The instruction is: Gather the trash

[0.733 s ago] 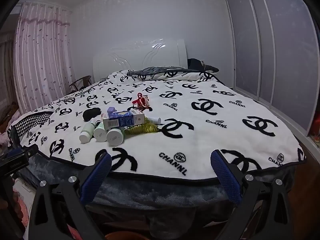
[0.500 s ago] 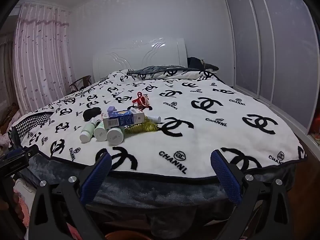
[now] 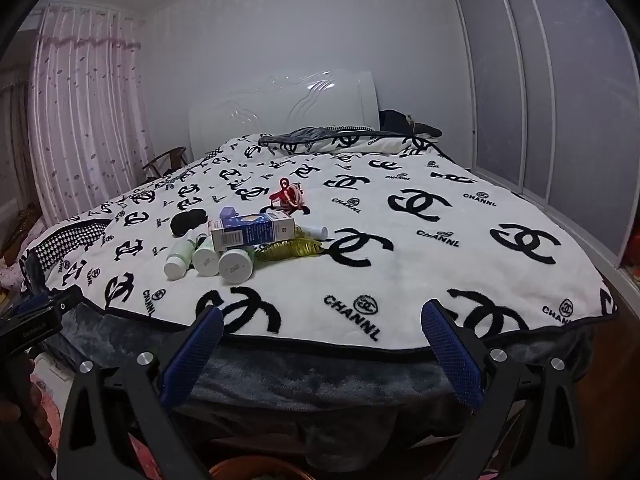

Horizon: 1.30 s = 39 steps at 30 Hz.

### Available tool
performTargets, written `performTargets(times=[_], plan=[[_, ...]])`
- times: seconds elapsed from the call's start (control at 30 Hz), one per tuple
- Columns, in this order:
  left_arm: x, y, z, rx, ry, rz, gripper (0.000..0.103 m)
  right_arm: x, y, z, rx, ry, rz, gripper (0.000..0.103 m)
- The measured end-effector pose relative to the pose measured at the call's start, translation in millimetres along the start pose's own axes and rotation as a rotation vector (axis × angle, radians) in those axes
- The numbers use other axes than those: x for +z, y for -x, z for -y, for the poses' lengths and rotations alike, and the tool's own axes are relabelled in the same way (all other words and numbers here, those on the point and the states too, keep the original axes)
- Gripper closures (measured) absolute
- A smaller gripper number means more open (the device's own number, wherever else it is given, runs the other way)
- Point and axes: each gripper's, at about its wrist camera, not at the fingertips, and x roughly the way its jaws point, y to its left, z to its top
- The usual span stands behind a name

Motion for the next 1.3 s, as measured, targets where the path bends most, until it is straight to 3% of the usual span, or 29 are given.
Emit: performTargets(times=[1.3], plan=[[-8, 3, 3, -0.01, -0.01, -0.019, 0.007, -2, 4, -1, 0.032, -0.024, -0.025, 0.005]])
